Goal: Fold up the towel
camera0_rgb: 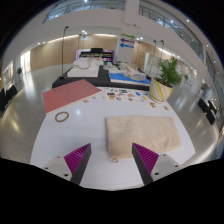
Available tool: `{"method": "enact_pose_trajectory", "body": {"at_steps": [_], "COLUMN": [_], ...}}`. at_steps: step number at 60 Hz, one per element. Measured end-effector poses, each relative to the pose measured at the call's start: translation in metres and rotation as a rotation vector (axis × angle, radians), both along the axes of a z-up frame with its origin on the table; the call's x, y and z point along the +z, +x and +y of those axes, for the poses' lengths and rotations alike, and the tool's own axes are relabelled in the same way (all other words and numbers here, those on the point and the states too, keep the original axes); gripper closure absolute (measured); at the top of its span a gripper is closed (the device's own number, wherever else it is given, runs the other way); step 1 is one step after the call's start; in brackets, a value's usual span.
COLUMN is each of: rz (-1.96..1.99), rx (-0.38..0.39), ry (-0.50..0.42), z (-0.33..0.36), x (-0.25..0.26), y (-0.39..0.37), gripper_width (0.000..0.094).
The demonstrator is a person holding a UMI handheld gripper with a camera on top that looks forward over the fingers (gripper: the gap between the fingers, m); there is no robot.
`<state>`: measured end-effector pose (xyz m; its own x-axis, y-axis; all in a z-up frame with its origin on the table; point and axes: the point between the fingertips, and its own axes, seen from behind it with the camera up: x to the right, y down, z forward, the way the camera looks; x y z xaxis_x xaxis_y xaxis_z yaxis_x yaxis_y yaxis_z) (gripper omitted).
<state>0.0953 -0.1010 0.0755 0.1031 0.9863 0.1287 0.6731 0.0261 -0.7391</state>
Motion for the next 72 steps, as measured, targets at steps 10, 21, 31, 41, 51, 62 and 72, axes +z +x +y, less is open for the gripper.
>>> {"method": "enact_pose_trajectory", "body": {"at_steps": [10, 21, 31, 41, 51, 62, 72], "rz": [0.031, 0.015, 0.002, -0.02, 0.003, 0.053, 0.055], "rx": [0.065, 0.094, 0.106, 0.064, 0.064, -0.041, -0.129], "ry": [-0.025, -0.002, -0.071, 0.03, -0.105, -0.179, -0.096], "z": [0.005, 0.016, 0.014, 0.045, 0.06, 0.169, 0.288], "x": [-0.037, -0.079, -0.093, -0.09, -0.038, 0.031, 0.028], "y": [-0.042, -0.086, -0.095, -0.1, -0.101, -0.1, -0.092], "gripper_width": [0.0086, 0.0081, 0.0174, 0.0907, 0.0912, 0.0914, 0.0906]}}
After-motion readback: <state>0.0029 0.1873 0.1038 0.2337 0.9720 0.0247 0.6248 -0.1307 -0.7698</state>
